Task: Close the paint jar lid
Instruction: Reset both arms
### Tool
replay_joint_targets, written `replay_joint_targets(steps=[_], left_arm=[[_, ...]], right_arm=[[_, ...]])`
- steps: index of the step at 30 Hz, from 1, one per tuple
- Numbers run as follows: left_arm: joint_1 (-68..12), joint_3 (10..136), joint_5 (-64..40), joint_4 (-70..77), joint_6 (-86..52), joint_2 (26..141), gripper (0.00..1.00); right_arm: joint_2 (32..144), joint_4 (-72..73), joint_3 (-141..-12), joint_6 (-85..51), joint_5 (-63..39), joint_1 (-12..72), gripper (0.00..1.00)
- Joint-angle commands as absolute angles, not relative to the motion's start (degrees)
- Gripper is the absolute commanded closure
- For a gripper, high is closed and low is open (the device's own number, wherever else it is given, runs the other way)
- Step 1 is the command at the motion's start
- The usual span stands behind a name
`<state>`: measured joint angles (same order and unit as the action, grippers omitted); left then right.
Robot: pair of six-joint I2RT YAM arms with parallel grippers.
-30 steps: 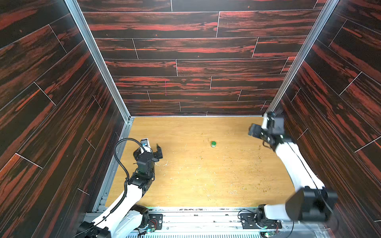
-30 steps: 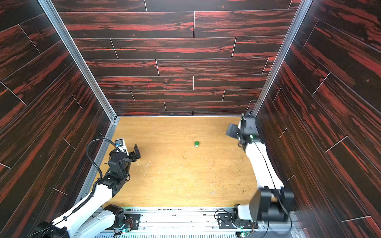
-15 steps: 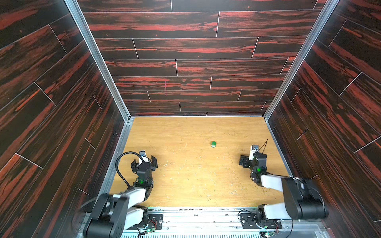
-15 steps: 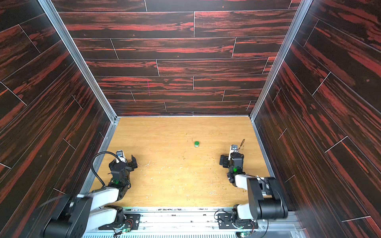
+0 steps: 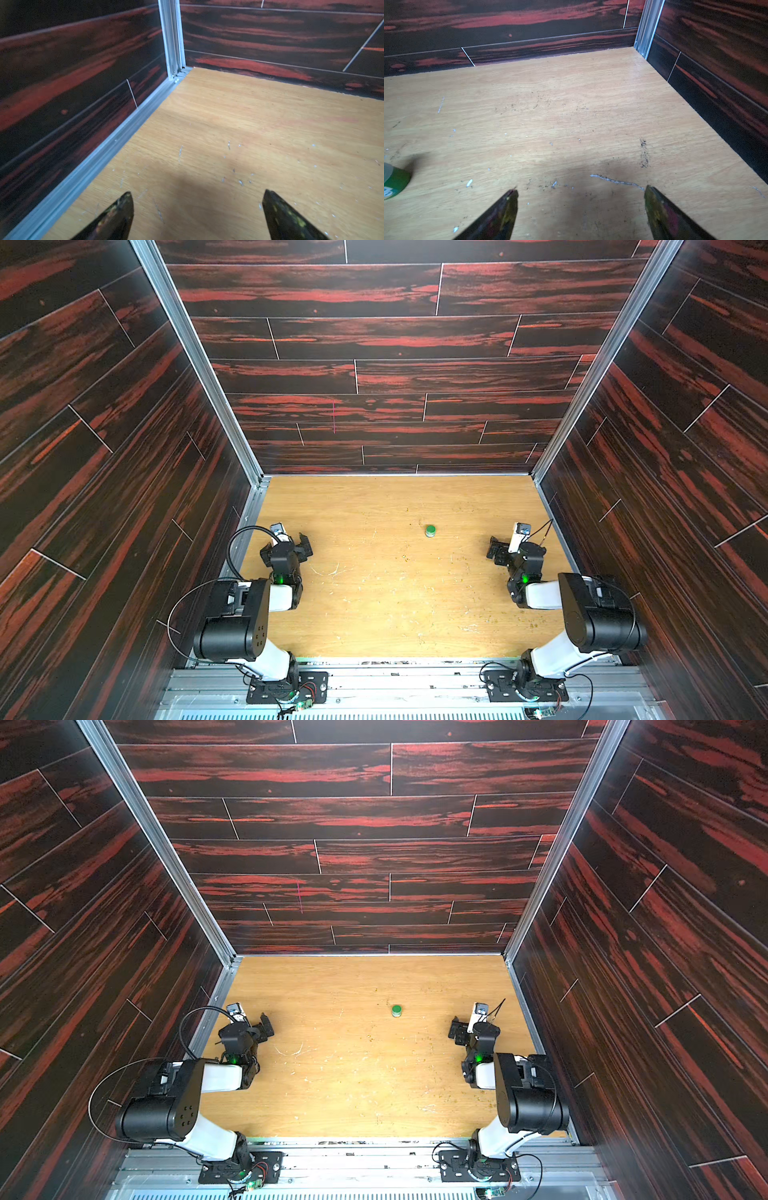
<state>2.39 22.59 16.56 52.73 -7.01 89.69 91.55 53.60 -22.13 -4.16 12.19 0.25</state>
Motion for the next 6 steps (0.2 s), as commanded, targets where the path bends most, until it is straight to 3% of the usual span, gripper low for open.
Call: replay_joint_targets(steps=[1, 6], left_arm=[[2.36, 23.36, 15.26, 47.78, -7.9, 87.9, 0.0], [2.37, 23.2, 15.39, 48.35, -7.86, 87.9, 0.0]], right_arm=[[91.16, 53.15, -23.04, -4.37, 12.24, 0.68, 0.02], [90.94, 54.34, -22.42, -4.07, 12.39, 0.66, 0.01]])
